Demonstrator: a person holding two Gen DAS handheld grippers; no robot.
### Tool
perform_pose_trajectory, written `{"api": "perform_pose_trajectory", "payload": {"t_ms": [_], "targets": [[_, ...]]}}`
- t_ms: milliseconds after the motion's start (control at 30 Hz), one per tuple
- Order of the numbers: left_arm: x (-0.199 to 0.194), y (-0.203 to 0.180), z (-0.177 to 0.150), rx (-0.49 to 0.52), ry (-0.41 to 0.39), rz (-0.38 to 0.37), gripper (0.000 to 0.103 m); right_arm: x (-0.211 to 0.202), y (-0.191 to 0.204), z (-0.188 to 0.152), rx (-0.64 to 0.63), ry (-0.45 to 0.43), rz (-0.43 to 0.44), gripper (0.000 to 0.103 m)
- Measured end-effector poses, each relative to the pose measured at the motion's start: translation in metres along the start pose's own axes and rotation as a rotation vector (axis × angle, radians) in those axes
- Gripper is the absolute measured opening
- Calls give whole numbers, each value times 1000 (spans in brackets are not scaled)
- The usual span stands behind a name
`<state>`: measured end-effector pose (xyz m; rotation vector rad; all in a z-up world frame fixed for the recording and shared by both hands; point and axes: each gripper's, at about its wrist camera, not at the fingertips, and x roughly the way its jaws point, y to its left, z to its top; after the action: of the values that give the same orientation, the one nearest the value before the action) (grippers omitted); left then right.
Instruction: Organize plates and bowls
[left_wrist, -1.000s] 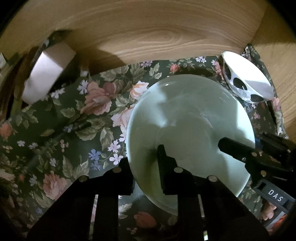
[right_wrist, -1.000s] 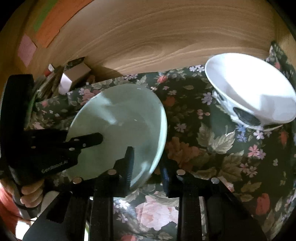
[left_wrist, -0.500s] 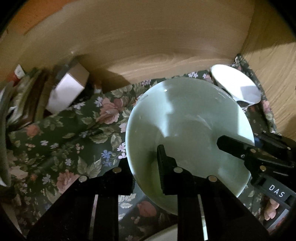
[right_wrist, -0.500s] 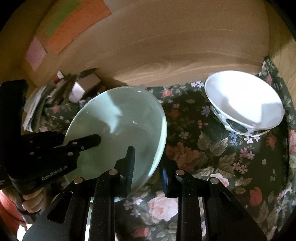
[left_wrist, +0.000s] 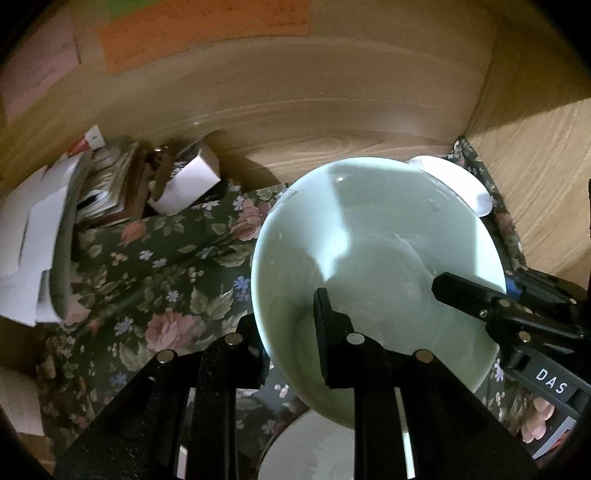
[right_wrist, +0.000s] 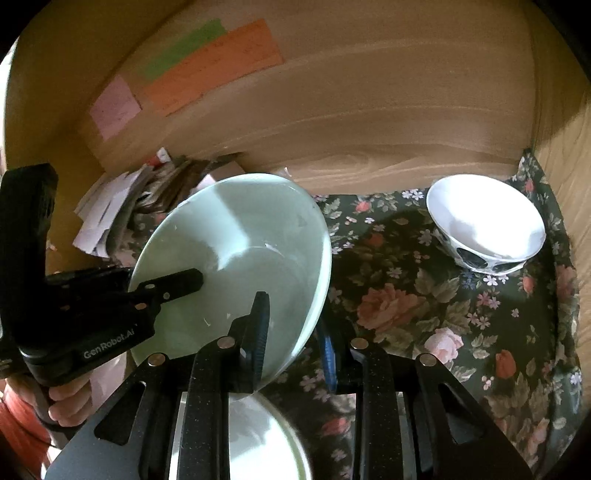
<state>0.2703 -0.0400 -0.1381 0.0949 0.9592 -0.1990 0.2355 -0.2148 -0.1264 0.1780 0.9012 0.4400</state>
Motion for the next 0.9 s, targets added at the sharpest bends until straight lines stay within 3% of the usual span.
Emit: {"api": "perform_pose_trajectory", "payload": {"t_ms": [900], "targets": [[-73,47,-69,-97,-63,46,20,-28,79,-29,-83,-29,61,23]]}}
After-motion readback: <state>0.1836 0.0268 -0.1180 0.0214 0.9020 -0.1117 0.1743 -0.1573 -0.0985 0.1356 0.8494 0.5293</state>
